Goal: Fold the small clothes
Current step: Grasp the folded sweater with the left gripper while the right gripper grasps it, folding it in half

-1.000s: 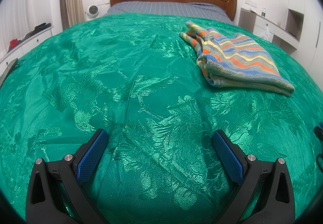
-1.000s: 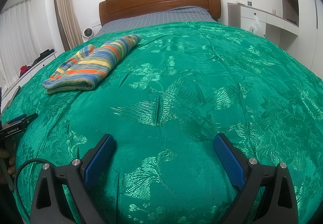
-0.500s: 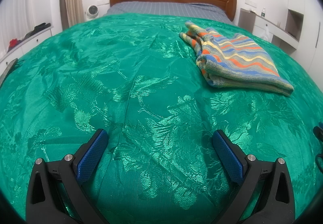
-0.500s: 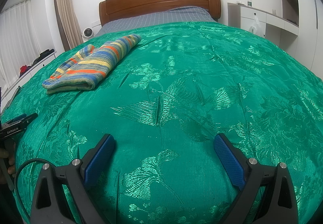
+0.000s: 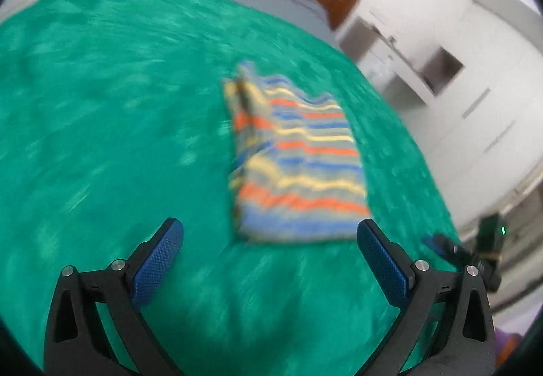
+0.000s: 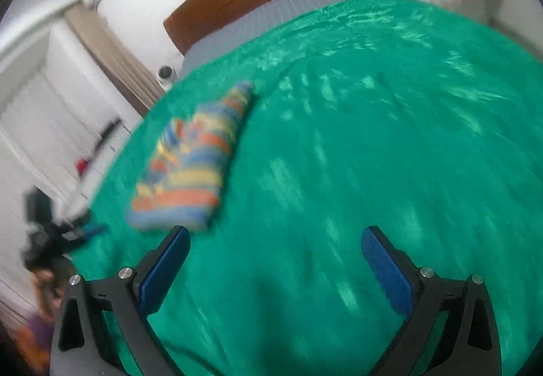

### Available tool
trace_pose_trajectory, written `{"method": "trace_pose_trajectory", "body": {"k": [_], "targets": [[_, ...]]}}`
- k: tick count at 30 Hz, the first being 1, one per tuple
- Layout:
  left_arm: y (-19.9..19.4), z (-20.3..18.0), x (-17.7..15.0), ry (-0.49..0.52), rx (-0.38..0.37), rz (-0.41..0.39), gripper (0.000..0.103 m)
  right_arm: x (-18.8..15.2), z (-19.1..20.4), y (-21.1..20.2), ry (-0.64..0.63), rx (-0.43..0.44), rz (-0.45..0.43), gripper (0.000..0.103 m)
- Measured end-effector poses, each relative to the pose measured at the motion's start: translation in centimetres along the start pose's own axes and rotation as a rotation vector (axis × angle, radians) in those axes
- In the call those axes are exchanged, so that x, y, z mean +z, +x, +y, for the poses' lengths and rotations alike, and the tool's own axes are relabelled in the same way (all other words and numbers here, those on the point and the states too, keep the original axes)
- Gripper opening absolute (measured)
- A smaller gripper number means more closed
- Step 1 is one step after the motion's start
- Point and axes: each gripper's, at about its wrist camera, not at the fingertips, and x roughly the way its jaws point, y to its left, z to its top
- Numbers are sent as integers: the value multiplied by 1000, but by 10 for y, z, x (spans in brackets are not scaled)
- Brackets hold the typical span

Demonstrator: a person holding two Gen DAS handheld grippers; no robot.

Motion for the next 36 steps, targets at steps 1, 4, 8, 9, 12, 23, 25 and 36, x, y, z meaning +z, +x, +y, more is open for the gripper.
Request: {"method": "trace_pose_trajectory", "body": {"k": [1, 4, 8, 9, 12, 23, 25, 36], "targets": [[15, -1, 12, 6, 11, 23, 102, 18, 3, 12, 23, 40, 5, 100], [66, 8, 53, -21, 105, 82, 101, 53, 15, 50, 32, 121, 45, 100], [109, 26, 84, -74, 155, 158, 100, 85, 37, 122, -2, 209, 163, 98], [119, 27, 89, -76, 157, 181, 99, 88, 40, 140, -2, 215, 191, 97], [138, 23, 95, -56, 191, 225, 67, 93, 43, 183, 31, 217, 252, 80], [94, -40, 101, 77, 152, 93, 14, 95, 122, 129, -328, 98, 143, 24], [80, -52, 104, 106, 154, 67, 15, 98, 126, 117, -321, 120, 130, 24], [28, -65, 35, 298, 540, -119, 99, 55, 93, 49, -426, -237, 89, 95]]}}
